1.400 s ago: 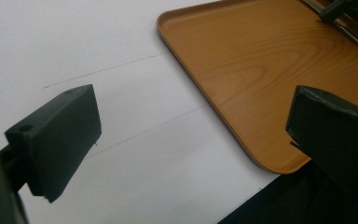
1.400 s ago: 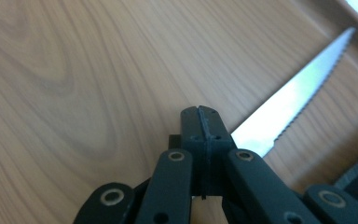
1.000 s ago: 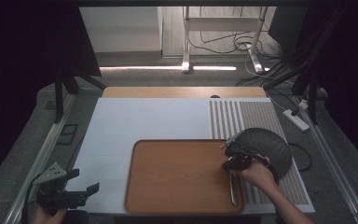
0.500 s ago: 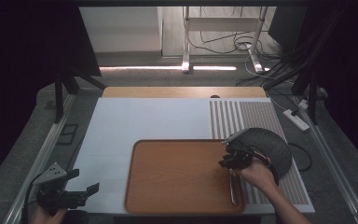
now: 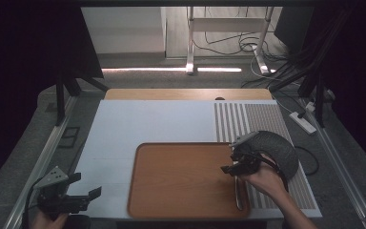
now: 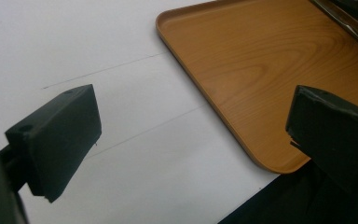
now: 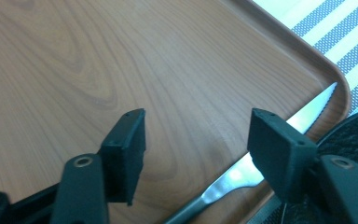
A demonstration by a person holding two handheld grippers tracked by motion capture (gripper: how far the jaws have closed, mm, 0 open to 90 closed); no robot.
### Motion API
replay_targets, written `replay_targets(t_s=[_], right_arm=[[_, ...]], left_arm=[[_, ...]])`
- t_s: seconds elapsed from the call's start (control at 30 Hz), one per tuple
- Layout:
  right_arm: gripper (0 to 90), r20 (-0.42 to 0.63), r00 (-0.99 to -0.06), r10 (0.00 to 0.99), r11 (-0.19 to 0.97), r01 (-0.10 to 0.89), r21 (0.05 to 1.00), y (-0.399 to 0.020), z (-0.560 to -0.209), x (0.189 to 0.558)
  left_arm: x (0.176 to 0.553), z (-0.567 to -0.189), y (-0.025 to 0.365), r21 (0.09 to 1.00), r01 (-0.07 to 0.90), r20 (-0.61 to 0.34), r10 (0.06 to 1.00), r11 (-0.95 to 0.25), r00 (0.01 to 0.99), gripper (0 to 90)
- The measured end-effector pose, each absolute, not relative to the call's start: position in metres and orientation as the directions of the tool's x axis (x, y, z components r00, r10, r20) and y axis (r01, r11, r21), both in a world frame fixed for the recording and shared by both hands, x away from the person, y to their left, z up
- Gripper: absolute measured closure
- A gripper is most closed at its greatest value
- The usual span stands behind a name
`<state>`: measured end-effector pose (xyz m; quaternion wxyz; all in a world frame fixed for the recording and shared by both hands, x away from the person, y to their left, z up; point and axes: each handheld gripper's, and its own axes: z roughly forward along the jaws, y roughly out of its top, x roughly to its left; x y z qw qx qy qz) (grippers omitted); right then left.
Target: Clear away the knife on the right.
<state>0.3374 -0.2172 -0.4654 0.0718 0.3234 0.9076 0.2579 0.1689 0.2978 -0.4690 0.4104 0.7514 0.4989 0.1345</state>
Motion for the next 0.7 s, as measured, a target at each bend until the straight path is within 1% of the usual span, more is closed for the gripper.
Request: replay_targets(t_s=[0.23,0.3,0.43,0.5,0.6,0.67,0.7], right_arm=[[22.2,0.012,-0.763,0.647,0.636,0.548,0.543,-0.222,-0.461,0.331],[21.4,0.018,-0.758,0.652,0.627,0.553,0.549,-0.224,-0.459,0.33],[15.4,0.012,-0.747,0.665,0.615,0.556,0.558,-0.229,-0.457,0.328],[11.4,0.021,-0.737,0.676,0.601,0.567,0.564,-0.232,-0.458,0.327],[8.1,0.04,-0.726,0.687,0.581,0.581,0.57,-0.237,-0.458,0.324],[3.9,0.038,-0.721,0.691,0.578,0.584,0.57,-0.239,-0.458,0.323],[3.5,0.036,-0.72,0.693,0.577,0.585,0.57,-0.241,-0.458,0.322]], left_arm=[[0.169,-0.469,0.298,0.751,0.639,-0.206,0.86,-0.167,0.467,3.2],[0.169,-0.469,0.298,0.75,0.64,-0.206,0.86,-0.167,0.466,3.2],[0.169,-0.469,0.298,0.75,0.64,-0.207,0.86,-0.167,0.466,3.2],[0.169,-0.469,0.298,0.75,0.64,-0.207,0.86,-0.167,0.466,3.2],[0.169,-0.469,0.297,0.75,0.64,-0.206,0.86,-0.168,0.467,3.2],[0.169,-0.469,0.297,0.75,0.64,-0.206,0.86,-0.168,0.467,3.2],[0.169,-0.469,0.298,0.75,0.64,-0.206,0.86,-0.167,0.466,3.2]])
